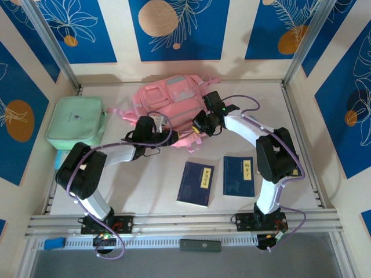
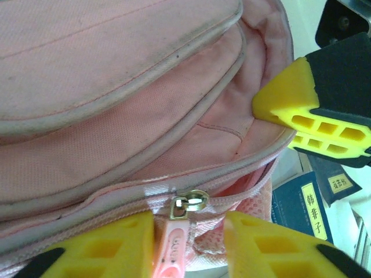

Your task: Pack books, pencil case, and school supplies into a backpack

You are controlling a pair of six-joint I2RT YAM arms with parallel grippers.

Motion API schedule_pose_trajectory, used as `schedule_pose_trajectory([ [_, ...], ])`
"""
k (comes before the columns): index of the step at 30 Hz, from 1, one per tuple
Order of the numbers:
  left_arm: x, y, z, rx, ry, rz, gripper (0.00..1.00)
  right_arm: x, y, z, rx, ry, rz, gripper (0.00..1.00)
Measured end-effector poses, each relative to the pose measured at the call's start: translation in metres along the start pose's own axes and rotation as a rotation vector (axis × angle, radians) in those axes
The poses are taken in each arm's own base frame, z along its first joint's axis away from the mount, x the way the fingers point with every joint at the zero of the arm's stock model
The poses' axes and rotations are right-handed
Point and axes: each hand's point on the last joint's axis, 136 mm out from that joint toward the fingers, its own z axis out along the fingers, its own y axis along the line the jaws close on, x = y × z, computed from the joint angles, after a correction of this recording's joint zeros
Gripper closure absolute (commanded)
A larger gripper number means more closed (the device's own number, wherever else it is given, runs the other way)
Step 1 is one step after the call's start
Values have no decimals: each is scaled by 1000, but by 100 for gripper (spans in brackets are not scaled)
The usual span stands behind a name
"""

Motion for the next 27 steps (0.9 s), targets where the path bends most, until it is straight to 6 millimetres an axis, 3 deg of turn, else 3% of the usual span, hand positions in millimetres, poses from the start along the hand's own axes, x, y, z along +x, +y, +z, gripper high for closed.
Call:
schedule_pose_trajectory([
  [8, 5, 1, 0, -4, 22, 38, 75, 0, 0, 0, -1, 2, 0, 100],
  [17, 7, 1, 0, -6, 36, 52, 99, -1, 0, 0, 0, 1, 1, 100],
  [27, 5, -3, -23, -69, 42, 87, 100, 1, 5, -5, -14, 27, -23, 100],
])
